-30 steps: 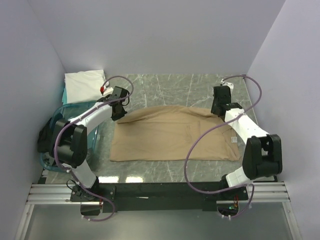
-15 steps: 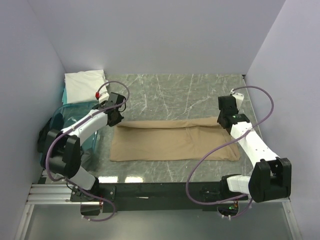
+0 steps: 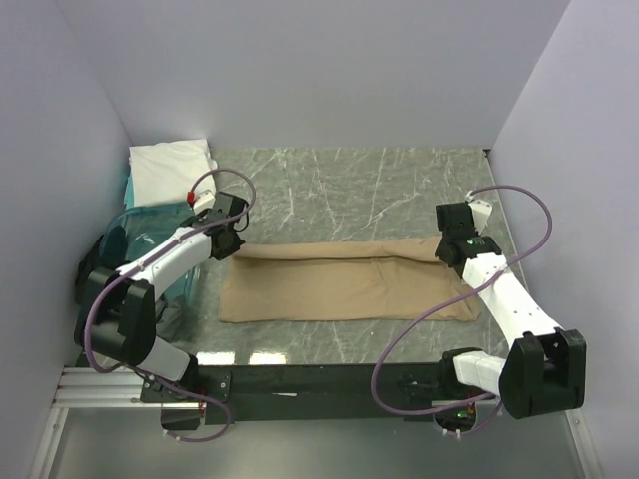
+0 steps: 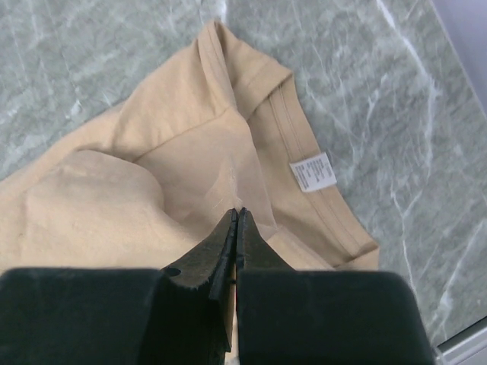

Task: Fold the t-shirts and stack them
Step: Fold the tshirt

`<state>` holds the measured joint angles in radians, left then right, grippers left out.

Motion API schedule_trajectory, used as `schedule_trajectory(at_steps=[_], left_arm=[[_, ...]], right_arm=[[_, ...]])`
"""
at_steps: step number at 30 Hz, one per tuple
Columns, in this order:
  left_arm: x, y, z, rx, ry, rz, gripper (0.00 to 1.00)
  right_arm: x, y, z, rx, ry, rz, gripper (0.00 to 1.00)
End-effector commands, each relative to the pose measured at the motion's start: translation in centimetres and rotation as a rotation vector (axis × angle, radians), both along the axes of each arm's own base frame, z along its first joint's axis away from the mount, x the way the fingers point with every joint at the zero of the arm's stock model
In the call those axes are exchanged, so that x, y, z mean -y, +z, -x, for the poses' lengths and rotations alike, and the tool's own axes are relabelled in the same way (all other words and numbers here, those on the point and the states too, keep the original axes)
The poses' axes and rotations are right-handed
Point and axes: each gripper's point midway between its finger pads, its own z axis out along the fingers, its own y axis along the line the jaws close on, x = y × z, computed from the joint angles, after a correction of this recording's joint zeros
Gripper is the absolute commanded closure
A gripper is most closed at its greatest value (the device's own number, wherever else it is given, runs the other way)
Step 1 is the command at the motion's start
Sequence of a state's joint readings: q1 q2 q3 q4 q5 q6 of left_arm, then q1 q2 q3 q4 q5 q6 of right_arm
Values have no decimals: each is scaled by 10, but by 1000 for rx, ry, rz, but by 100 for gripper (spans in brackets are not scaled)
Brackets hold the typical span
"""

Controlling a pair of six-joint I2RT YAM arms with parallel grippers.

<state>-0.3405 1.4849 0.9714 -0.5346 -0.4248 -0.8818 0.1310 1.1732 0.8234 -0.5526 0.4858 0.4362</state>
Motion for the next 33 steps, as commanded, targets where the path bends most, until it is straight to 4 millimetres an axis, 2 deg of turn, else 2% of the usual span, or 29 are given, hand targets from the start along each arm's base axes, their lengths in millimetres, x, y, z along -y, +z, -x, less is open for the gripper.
schedule_trajectory(at_steps=[1,2,6,7,8,9,11,12,14,15,18,19,21,22,23,25,26,27,28,29,31,32,33], left_arm=[[-4,11,2,49,20,0,99],[-2,11,2,51,13,7,99],[-2,-6,13,-1,6,13,99],[-4,-8,17,-15,8,8,98],[-8,-12,23,-36,22,-5,93],[-11,-14,29,-49,29,-13,74],[-14,-15,38,-61,48,-11,66],[-15,-12,44,-60,52,-6,50],[-14,-4,45,-37,71,16,27],[-15,5,45,-19,76,23,1],[-12,26,38,44,74,49,0],[-9,31,34,66,68,66,1],[0,37,29,87,37,95,0],[8,40,23,105,12,130,0],[14,42,20,112,-12,140,1],[29,40,15,109,-60,179,1],[37,40,11,120,-89,190,1],[42,34,9,106,-100,191,0],[48,30,9,95,-119,194,1],[53,27,8,85,-139,202,1],[55,11,10,42,-141,191,1],[56,5,11,26,-143,190,1],[56,-3,11,10,-143,185,1]], right_arm=[[-1,1,10,11,-36,-32,100],[-8,-3,12,6,-47,-81,96],[-18,-22,44,-89,-113,-178,82],[-17,-29,58,-133,-130,-176,80],[-16,-28,66,-120,-147,-183,79],[-14,-36,78,-141,-161,-183,71],[-15,-34,89,-107,-162,-212,57],[-22,-34,92,-96,-144,-248,45],[-30,-22,86,-18,-88,-294,39],[-38,-14,80,14,-44,-331,35],[-54,15,55,144,93,-367,24],[-63,25,46,177,157,-385,23],[-73,30,35,176,220,-402,21],[-84,43,24,203,277,-433,19],[-90,35,17,157,308,-442,17],[-99,41,-1,149,361,-452,16],[-104,23,-7,70,373,-465,16],[-105,26,-18,64,378,-463,16],[-105,20,-25,44,379,-455,16],[-105,0,-30,-28,360,-455,16],[-106,-5,-47,-41,368,-443,16],[-105,-22,-51,-90,353,-439,16],[-102,-22,-61,-85,337,-416,16]])
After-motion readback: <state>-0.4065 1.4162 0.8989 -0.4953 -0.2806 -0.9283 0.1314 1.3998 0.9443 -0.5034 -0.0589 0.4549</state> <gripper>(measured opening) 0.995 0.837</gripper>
